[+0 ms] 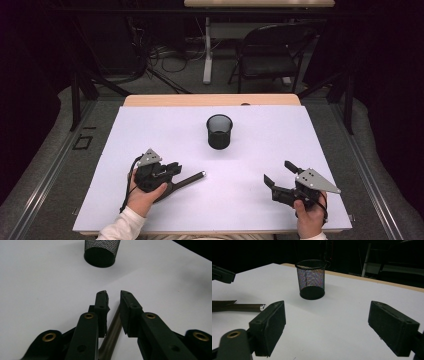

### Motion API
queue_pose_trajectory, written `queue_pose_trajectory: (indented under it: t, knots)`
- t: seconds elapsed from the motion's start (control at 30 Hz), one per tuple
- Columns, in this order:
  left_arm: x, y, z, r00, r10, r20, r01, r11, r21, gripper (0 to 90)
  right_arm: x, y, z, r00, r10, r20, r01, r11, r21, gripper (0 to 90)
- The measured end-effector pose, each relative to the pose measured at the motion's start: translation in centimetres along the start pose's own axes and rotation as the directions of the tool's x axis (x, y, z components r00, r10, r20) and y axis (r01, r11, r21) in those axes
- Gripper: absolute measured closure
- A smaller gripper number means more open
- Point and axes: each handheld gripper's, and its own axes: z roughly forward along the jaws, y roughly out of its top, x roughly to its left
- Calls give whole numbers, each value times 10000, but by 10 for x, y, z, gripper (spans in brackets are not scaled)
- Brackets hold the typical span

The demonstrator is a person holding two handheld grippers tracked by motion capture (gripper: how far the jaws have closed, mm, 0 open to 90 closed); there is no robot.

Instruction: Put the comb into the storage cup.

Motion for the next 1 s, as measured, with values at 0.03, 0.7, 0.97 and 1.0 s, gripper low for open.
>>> queue_pose_trajectory:
  t: [0.03,0.7,0.97,1.0]
  knots:
    - [0,0,0,10000,0,0,0,10000,0,773,0,0,0,10000,0,0,0,10000,0,144]
    - [-15,4,39,9952,644,740,-786,9748,2089,899,-1,-1,1,9999,74,-76,-73,10000,65,145]
    - [-18,2,45,9932,837,811,-1017,9625,2517,900,-2,-1,1,9999,59,-147,-57,9999,125,145]
    - [-18,2,46,9929,865,820,-1049,9607,2570,900,-2,-2,2,9999,76,-145,-75,10000,44,145]
